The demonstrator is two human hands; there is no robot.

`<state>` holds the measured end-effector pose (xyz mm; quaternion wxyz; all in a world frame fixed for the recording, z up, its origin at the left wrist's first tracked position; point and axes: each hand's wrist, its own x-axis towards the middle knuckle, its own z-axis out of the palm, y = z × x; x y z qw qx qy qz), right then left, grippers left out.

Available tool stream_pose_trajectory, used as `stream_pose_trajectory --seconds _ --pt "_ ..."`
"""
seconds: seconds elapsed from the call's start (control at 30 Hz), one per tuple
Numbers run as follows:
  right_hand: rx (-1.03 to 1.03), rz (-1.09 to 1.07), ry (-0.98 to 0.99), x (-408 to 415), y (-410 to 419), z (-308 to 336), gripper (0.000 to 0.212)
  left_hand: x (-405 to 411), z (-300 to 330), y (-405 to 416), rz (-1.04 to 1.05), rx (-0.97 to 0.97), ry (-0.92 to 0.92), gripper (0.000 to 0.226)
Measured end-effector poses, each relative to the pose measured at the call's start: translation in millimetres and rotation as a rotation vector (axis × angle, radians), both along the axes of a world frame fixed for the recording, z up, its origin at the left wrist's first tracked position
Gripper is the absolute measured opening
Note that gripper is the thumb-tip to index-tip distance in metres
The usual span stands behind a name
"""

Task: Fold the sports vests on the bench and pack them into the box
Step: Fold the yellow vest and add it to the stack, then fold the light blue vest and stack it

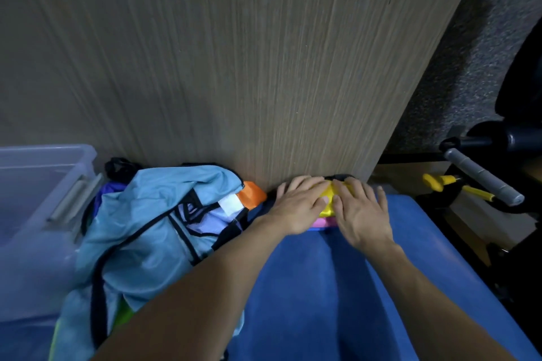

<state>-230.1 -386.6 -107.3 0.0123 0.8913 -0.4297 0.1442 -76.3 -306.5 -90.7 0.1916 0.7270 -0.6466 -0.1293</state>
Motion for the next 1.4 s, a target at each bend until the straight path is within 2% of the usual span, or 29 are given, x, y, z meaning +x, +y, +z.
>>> stream_pose_trajectory --seconds 0.1,0.2,0.27,0.33,0.4,0.47,0.53,0.57,0.63,0.7,0.83,0.9,1.0,1.03,1.1,1.13,1.17,1.23,1.3,1.4 --pt "-0.025 -0.041 -0.015 4 12 8 0.070 4 13 36 -0.011 -0.120 -0.089 0.049" --pt "0.020 -0.069 -0.035 11 38 21 0.056 15 37 93 0.022 -0.297 -0.144 0.045" --pt "0.019 -0.042 -0.099 17 63 26 0.054 28 55 136 0.129 -0.381 -0.212 0.039" --pt "0.054 0.038 -0.213 23 94 30 0.061 49 61 178 0.356 -0.408 -0.346 0.036" --pt "0.117 0.173 -0.293 30 129 28 0.064 67 58 218 0.592 -0.348 -0.434 0.042" --pt "0.204 0.306 -0.330 38 164 25 0.057 78 47 246 0.749 -0.141 -0.444 0.054" --pt "0.328 0.394 -0.346 46 195 23 0.051 84 34 257 0.822 0.035 -0.461 0.059" --pt "0.365 0.430 -0.331 51 209 22 0.053 87 30 260 0.834 0.062 -0.466 0.054" --pt "0.386 0.486 -0.272 61 231 20 0.065 94 26 263 0.823 0.017 -0.459 0.032" --pt "0.413 0.498 -0.274 66 243 21 0.069 98 26 265 0.794 -0.117 -0.368 0.013" --pt "0.465 0.444 -0.426 67 246 26 0.050 85 42 277 0.644 -0.465 -0.047 0.016" --pt "0.550 0.422 -0.559 64 248 30 0.058 68 62 286 0.547 -0.592 0.353 0.018" --pt "0.704 0.454 -0.881 60 245 45 0.088 47 93 294 0.415 -0.763 1.143 0.020" --pt "0.707 0.466 -0.949 56 244 53 0.098 44 99 297 0.368 -0.769 1.321 0.023" --pt "0.599 0.473 -0.910 47 241 67 0.110 40 105 297 0.290 -0.696 1.495 0.026" --pt "0.552 0.483 -0.867 43 239 70 0.104 38 106 296 0.264 -0.645 1.518 0.027" --pt "0.543 0.507 -0.843 43 240 74 0.083 35 106 294 0.238 -0.594 1.523 0.028" --pt "0.627 0.538 -0.873 41 242 76 0.018 32 104 288 0.212 -0.530 1.442 0.033" --pt "0.723 0.485 -1.008 36 242 83 0.030 33 103 286 0.173 -0.490 1.263 0.038" --pt "0.933 0.356 -1.375 14 232 110 0.029 43 102 286 0.070 -0.408 0.965 0.044"
